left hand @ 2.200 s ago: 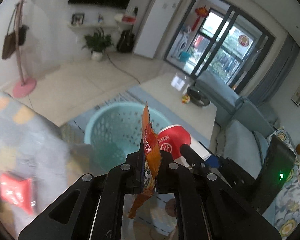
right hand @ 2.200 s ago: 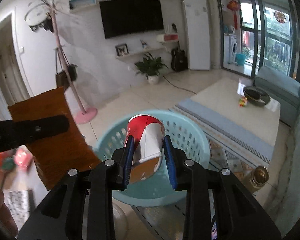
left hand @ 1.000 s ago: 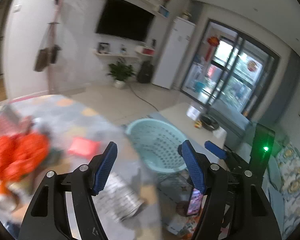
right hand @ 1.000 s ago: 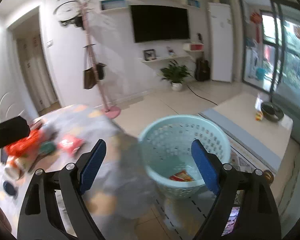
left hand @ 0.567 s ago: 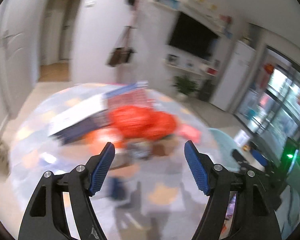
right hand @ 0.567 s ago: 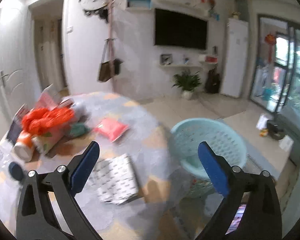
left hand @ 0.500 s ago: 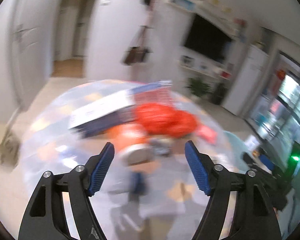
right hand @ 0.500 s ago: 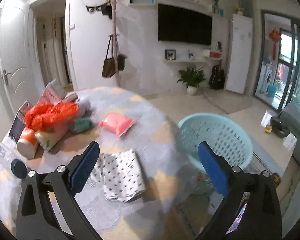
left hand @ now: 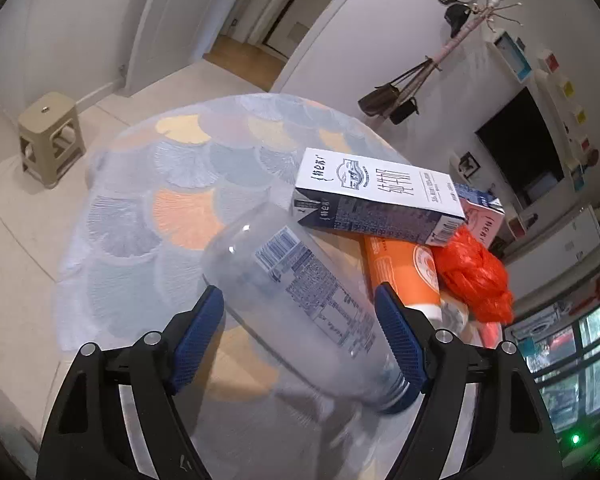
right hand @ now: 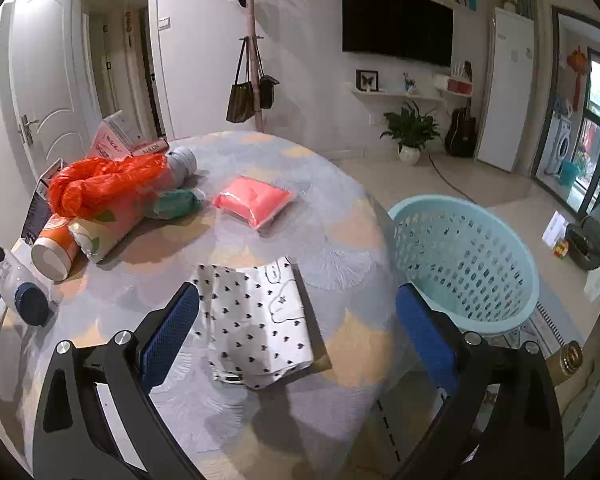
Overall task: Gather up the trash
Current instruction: 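Grasp the clear plastic bottle with the left tool while the right tool grasps the white dotted cloth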
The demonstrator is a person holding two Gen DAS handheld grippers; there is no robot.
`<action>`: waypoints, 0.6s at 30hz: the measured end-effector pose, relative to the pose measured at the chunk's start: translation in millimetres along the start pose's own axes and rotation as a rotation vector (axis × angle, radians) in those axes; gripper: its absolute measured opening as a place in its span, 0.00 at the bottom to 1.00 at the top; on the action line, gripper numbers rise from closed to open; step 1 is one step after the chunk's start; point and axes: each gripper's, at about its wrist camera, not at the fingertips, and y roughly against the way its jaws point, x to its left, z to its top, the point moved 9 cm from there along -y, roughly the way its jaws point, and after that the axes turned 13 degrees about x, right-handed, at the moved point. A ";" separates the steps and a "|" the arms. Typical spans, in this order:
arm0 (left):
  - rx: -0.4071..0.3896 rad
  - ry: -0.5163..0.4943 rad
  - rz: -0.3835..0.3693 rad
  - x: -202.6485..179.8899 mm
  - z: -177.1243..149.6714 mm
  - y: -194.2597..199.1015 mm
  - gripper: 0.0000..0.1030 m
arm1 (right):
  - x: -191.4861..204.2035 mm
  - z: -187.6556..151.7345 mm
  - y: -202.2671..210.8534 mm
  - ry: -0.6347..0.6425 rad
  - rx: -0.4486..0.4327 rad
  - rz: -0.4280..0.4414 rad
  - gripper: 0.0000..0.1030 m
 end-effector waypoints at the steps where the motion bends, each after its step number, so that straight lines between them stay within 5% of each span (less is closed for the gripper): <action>1: 0.005 0.006 0.014 -2.6 -0.5 -4.1 0.74 | -2.0 -0.2 -0.9 -0.001 -0.001 -0.005 0.92; 5: 0.030 0.020 0.040 -12.4 -0.5 -23.7 0.74 | -6.9 -0.6 -5.5 -0.003 0.006 0.004 0.92; 10: 0.020 -0.060 0.170 -24.1 -7.4 -30.3 0.74 | -4.8 -3.5 -12.4 0.019 0.039 0.052 0.92; 16: 0.057 -0.182 0.159 -33.2 -23.5 -26.5 0.63 | 3.0 -4.7 -13.5 0.039 0.049 0.096 0.90; 18: 0.068 -0.213 0.135 -33.0 -31.6 -23.2 0.62 | 5.1 -5.4 -14.7 0.052 0.054 0.094 0.71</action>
